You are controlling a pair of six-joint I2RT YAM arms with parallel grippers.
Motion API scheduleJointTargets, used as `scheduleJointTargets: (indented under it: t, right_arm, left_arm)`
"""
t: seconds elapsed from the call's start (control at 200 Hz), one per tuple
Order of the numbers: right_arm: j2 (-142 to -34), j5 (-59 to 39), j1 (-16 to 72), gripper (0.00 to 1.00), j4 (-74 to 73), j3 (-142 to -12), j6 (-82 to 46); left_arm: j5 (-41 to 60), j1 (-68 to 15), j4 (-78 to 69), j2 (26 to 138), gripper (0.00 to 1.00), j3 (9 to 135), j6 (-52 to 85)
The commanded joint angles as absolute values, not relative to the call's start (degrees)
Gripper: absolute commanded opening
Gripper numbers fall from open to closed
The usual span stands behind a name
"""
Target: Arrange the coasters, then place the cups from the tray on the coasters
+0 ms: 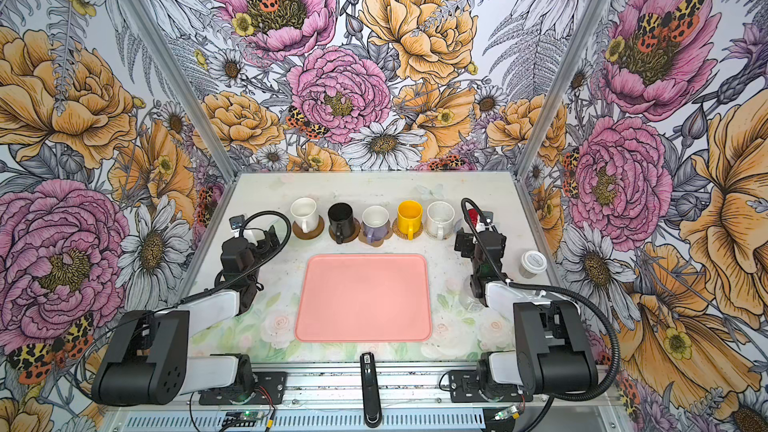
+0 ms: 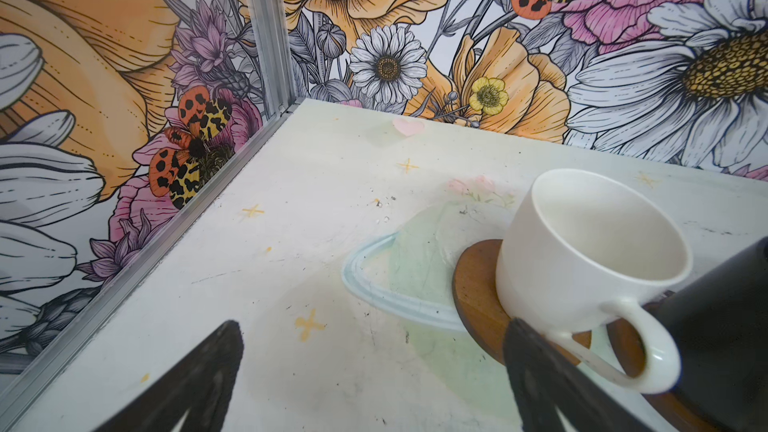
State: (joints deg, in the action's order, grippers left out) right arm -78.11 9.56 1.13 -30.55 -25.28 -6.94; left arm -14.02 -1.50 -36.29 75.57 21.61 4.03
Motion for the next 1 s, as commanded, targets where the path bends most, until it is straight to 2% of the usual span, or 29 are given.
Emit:
scheduleJointTargets:
  t: [0.0, 0.23, 0.415, 0.515, 0.796, 0.996]
  right_arm:
    - [-79.6, 9.1, 0.8, 0.96, -34.5, -25.8, -6.7]
    - [-79.6, 10.0, 0.7, 0.95, -36.7, -25.0, -6.1]
    - [-86.7, 11.3, -0.6, 0.99, -52.5, -20.8, -6.3]
    - [-87.5, 10.9, -0.6, 0.99, -50.3, -22.2, -6.3]
    - [-88.3, 10.4, -0.7, 0.99, -52.6, -21.3, -5.9]
    - [-88.3, 10.3, -0.6, 1.0, -52.4, -21.4, -6.0]
  left_arm:
    - [-12.6, -0.7, -41.0, 76.0, 0.99, 20.8, 3.2]
    - [-12.4, -0.5, -41.5, 76.8, 0.99, 21.2, 2.6]
    - [-12.4, -0.5, -49.5, 80.6, 0.99, 19.6, 0.7]
    - [-10.6, -0.5, -57.3, 83.4, 0.99, 17.3, 0.3]
    - [-6.5, -0.5, -62.8, 89.4, 0.99, 17.4, -1.2]
    - [-8.2, 0.0, -56.4, 88.9, 0.99, 20.5, 0.2]
